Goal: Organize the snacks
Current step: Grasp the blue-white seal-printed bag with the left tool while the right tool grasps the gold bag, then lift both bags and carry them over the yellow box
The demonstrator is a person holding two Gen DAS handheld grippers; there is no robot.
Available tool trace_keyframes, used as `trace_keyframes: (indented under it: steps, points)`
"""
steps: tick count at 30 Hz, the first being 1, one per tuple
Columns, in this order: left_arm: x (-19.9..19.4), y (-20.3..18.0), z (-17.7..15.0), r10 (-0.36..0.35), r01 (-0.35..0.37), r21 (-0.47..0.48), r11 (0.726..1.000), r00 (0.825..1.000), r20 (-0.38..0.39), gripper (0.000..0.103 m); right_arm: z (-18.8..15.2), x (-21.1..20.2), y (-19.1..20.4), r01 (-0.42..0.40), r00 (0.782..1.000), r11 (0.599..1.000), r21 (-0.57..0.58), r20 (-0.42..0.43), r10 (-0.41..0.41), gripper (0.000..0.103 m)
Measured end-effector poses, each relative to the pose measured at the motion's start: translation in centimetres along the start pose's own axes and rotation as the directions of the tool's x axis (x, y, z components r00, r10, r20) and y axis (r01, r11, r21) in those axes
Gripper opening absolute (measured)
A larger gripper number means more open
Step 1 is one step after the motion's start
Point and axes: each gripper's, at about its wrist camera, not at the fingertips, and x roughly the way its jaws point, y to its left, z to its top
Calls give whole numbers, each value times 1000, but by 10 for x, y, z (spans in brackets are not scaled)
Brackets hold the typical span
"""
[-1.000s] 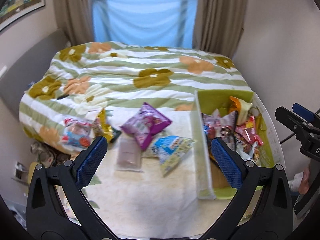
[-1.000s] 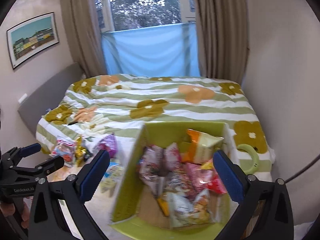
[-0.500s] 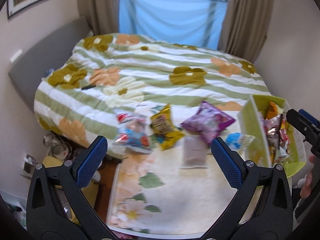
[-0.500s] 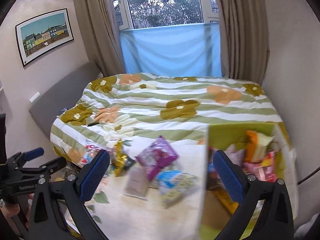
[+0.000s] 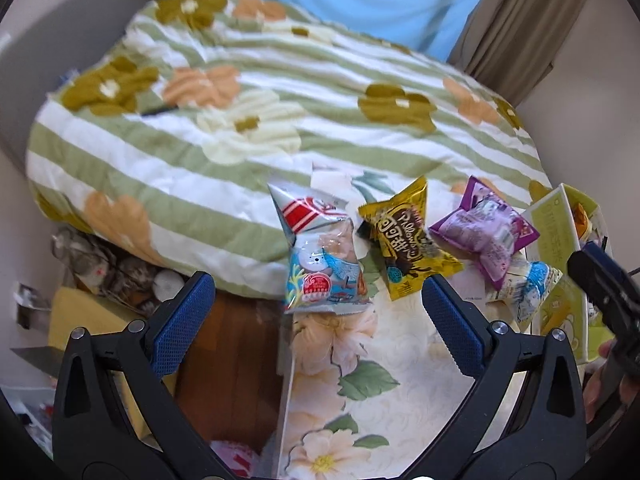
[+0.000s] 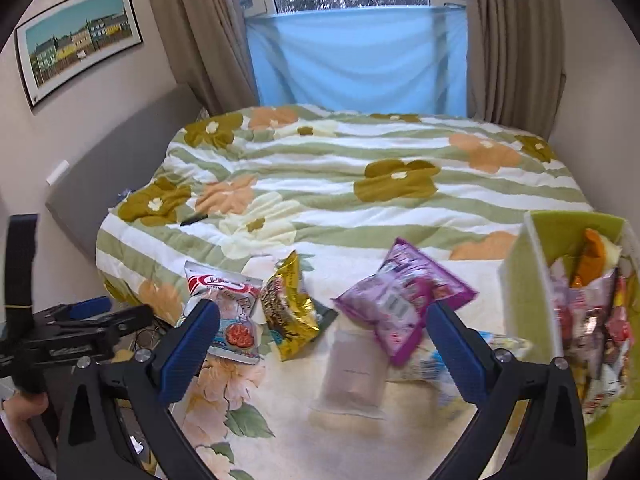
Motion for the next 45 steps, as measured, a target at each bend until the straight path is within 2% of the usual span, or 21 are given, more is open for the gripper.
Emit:
trace_keyframes:
  steps: [4, 12, 17, 20, 25, 28, 31, 40, 45]
  points:
    - [41, 5, 3, -26, 25, -18, 1000, 998, -53, 102, -2, 38, 4, -18, 998, 1000, -3, -58, 18, 103]
    - [92, 10, 9, -48, 43, -61, 997, 996, -81, 102, 2, 109, 14, -73, 988, 997, -36, -138, 67, 101]
    - [115, 16, 14, -37, 29, -89, 996, 994, -99, 94, 4, 143, 17, -116, 976, 993, -33, -189, 107, 94]
    - [124, 22, 14, -60, 47, -116, 992, 992, -111, 87, 2, 155, 14, -132, 968, 991, -29, -219, 122, 89]
    - [131, 21, 10, -94, 78, -118, 990, 987, -131, 60, -2, 169, 13, -153, 956, 988, -32, -258, 140, 83]
    - [130, 20, 10, -84, 70, -110, 991, 988, -129, 59, -5, 175, 14, -166, 949, 985, -48, -280, 146, 76]
    - [129, 20, 10, -81, 66, -111, 992, 988, -131, 55, -8, 181, 15, -176, 943, 983, -52, -294, 153, 74]
    - [123, 23, 7, -65, 50, -119, 992, 990, -124, 55, -11, 189, 22, -211, 933, 974, -81, -315, 176, 59]
    - [117, 26, 5, -58, 42, -132, 990, 991, -117, 55, -15, 186, 25, -223, 930, 971, -87, -319, 185, 55]
